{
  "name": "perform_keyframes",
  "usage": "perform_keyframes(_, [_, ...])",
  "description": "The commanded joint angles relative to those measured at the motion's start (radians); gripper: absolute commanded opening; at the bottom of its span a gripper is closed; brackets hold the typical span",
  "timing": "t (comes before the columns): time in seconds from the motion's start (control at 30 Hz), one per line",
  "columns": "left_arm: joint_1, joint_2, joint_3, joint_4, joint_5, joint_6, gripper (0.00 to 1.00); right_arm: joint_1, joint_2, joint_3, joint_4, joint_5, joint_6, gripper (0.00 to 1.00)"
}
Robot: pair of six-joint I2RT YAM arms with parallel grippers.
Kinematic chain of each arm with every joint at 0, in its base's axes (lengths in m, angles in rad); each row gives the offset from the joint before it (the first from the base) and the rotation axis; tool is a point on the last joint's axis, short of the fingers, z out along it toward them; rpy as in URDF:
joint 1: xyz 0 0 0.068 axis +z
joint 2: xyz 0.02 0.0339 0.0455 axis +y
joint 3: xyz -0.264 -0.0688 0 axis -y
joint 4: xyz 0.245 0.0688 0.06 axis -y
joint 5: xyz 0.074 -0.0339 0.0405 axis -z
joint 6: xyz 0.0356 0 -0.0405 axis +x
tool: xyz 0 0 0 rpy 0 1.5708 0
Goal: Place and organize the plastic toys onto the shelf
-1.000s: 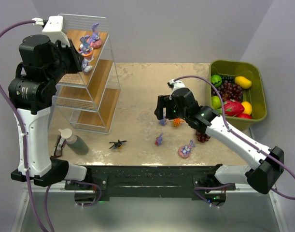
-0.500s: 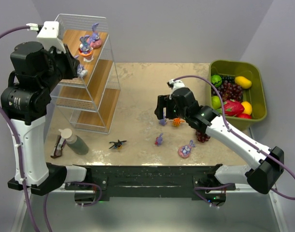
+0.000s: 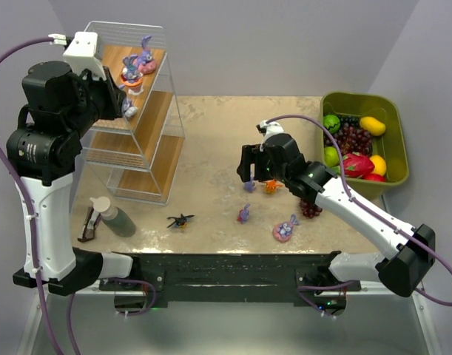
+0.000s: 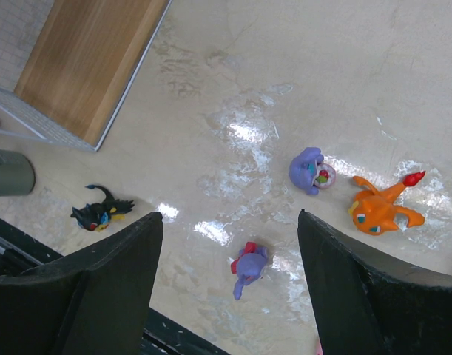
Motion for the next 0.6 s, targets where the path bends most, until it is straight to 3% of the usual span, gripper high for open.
perform_keyframes(0.0, [0.009,0.005,-0.007,0.019,0.014,0.026,0.22,-0.006,-0.030,0.004,0.028,0.007,-0.008,0.77])
perform_keyframes(0.27, [0.008,0.003,-0.015,0.019,0.014,0.028,0.41,-0.011,-0.038,-0.012,0.040,0.008,-0.003,0.77])
perform_keyframes(0.57, [0.010,0.009,-0.012,0.021,0.008,0.025,0.43,-0.015,-0.038,-0.019,0.045,0.008,-0.006,0.77])
